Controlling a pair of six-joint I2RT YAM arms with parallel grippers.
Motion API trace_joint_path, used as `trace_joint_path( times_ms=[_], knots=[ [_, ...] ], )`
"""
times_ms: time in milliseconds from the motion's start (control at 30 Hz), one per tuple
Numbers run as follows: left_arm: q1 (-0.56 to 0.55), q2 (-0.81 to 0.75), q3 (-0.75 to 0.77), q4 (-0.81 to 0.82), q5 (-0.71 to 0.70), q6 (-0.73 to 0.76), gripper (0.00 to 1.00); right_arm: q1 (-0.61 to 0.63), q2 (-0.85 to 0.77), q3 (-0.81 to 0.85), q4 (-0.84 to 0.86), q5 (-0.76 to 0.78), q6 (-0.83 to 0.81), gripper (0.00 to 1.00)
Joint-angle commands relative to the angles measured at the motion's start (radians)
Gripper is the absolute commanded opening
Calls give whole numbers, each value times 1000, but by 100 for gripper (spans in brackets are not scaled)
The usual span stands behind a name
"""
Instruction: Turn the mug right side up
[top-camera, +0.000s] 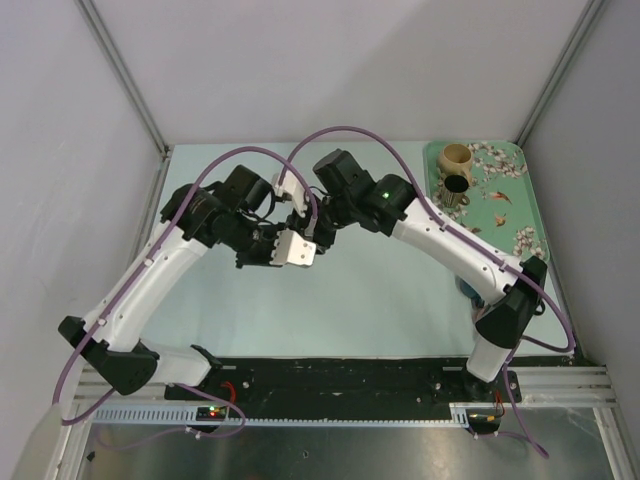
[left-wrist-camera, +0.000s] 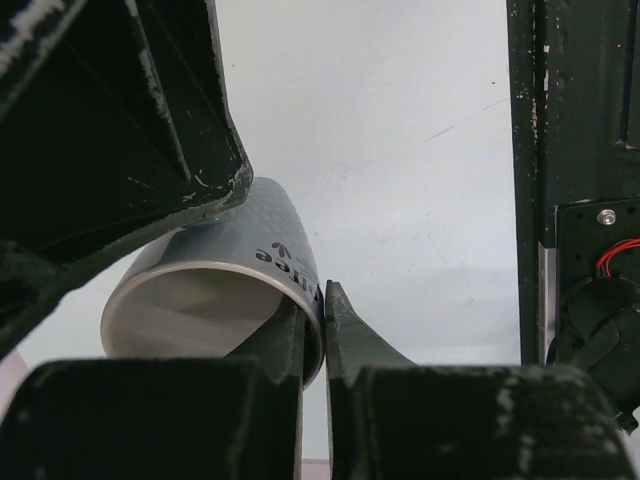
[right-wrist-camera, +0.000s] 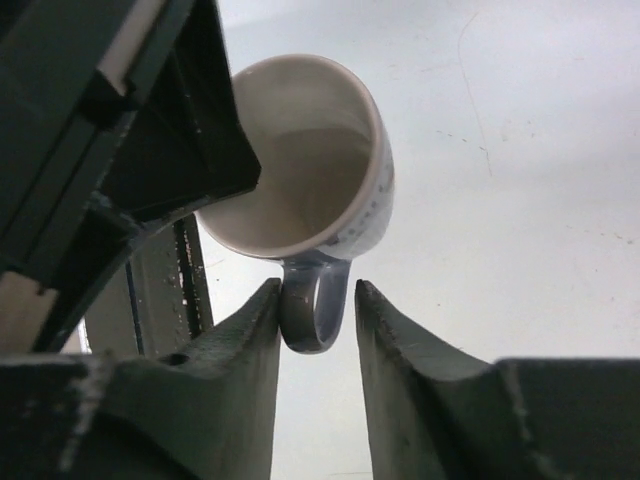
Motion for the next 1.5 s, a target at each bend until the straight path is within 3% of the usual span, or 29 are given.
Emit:
trace_joint_path(
  times_ms=[0,200,300,400,467,867,1133,1300,1467],
  knots=[
    [-16,3,91,58,94,-31,0,49,78,-28,-84,129,-99,41],
    [-17,2,90,59,90,-29,0,66,90,-23,-83,155,-100,47],
    [-16,4,87,59,71,-23,0,60,77,-41,-87,131,-100,59],
    [-8,2,76,57,56,-17,0,10,18,-119,-33,-19,-73,78],
    [-3,2,77,58,61,-22,0,-6,-35,-176,23,-36,-72,83],
    [5,45,133,26,138,-164,0,-15,-164,-303,113,-133,-86,81],
    [1,65,166,7,146,-178,0,12,-99,-208,128,-75,-62,77],
    [0,55,112,-39,118,-120,0,-48,-111,-180,105,-90,-47,76],
    [5,60,130,-49,166,-154,0,-86,-142,-166,82,-76,-65,77]
  ],
)
